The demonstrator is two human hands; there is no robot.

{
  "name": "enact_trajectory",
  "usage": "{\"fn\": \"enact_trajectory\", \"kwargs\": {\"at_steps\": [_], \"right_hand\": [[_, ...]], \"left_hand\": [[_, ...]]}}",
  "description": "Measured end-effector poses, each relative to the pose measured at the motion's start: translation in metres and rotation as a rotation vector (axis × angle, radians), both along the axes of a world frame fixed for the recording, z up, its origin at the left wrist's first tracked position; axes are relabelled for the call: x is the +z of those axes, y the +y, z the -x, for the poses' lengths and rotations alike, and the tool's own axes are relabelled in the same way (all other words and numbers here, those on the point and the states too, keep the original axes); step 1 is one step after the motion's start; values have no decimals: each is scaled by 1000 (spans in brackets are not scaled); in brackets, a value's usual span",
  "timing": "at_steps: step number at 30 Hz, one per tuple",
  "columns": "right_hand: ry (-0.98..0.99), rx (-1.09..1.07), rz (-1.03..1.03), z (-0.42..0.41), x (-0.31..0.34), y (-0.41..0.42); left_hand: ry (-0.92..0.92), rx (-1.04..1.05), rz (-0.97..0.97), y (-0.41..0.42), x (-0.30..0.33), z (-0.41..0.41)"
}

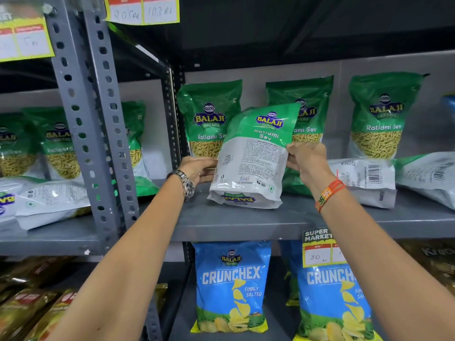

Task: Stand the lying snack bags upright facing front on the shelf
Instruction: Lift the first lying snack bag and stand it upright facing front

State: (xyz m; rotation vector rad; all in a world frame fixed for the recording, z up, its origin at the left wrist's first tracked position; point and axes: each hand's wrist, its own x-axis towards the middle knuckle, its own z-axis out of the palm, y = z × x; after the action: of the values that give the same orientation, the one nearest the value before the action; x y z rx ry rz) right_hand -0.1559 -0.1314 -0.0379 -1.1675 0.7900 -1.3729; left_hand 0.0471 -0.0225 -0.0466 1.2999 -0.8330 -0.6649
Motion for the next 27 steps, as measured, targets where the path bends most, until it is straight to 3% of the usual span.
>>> {"fn": "enact_trajectory", "kwargs": {"at_steps": [9, 27], "right_hand": [[20, 89, 170, -20, 10, 14], [-75, 387, 146, -18, -3, 12]], "left_hand": [[61, 34, 153, 21, 0, -20], [-2, 161, 168, 35, -3, -10]]}}
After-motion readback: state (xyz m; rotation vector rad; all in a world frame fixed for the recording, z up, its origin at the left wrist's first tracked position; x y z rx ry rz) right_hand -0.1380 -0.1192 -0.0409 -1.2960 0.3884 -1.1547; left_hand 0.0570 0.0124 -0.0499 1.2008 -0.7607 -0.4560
